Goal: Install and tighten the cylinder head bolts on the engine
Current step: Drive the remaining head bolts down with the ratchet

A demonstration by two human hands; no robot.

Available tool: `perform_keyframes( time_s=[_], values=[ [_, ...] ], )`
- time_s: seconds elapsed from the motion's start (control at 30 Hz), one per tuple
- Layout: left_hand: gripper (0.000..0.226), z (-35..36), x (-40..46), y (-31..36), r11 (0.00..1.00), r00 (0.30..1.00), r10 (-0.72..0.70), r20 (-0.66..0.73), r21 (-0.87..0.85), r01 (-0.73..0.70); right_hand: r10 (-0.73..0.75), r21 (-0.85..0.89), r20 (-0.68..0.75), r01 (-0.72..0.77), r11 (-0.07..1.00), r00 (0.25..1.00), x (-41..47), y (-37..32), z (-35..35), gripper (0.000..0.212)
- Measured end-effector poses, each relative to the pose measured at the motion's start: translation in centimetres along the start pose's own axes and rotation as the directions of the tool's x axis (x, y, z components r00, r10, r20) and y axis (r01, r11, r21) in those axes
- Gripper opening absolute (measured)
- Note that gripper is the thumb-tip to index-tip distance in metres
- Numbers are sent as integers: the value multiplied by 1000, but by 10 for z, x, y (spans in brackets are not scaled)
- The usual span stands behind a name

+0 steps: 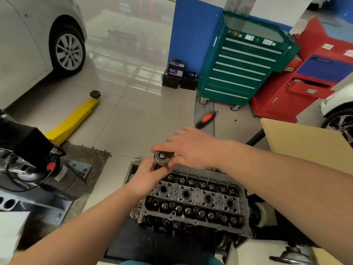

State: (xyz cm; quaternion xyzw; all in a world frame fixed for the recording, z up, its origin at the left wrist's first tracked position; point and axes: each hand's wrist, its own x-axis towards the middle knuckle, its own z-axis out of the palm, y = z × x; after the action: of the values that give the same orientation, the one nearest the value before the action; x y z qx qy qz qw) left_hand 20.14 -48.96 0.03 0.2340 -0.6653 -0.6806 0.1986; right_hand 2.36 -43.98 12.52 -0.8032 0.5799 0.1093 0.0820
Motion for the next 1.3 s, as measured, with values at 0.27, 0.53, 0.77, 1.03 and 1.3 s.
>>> perform_keyframes(
  time_s=[0.27,0.53,0.77,1.03,1.3],
  values=[
    [46,12,-9,20,963,962,5,-273,-257,-78,-106,-170,-198,73,983,974,7,-2,17,61],
    [35,36,18,45,979,822,-115,-557,-203,-1,52,-232,-265,-116,966,963,-1,-17,26,58],
    [42,19,18,47,988,937,-39,-348,-152,-15,234,-132,-302,-284,950,924,-3,-35,30,63],
    [59,11,2,8,949,951,-193,-242,-292,118,239,220,-9,-232,948,971,4,-14,-2,52],
    [44,24,15,10,990,910,-141,-390,-59,128,387,379,90,-391,839,918,8,-8,-8,55]
  ],
)
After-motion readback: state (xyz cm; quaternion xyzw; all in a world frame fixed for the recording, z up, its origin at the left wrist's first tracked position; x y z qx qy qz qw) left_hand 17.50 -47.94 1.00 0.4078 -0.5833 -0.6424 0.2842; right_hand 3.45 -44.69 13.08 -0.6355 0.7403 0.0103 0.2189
